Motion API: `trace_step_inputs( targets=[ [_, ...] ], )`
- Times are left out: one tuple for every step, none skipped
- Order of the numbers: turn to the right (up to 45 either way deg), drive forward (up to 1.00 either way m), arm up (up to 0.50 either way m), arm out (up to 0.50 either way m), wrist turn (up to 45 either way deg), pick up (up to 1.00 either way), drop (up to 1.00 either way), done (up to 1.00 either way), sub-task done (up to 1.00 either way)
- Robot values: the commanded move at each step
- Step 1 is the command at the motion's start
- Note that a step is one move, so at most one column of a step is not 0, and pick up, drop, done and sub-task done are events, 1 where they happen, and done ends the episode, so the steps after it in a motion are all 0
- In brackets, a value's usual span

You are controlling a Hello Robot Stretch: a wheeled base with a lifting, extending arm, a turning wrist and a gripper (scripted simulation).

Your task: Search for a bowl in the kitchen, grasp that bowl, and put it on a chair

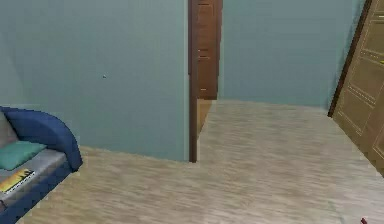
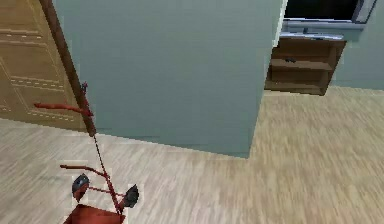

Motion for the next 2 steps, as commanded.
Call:
trace_step_inputs(
  targets=[
    [12.0,0.0,0.0,0.0,0.0,0.0,0.0,0.0,0.0],
    [3.0,0.0,0.0,0.0,0.0,0.0,0.0,0.0,0.0]
  ],
)
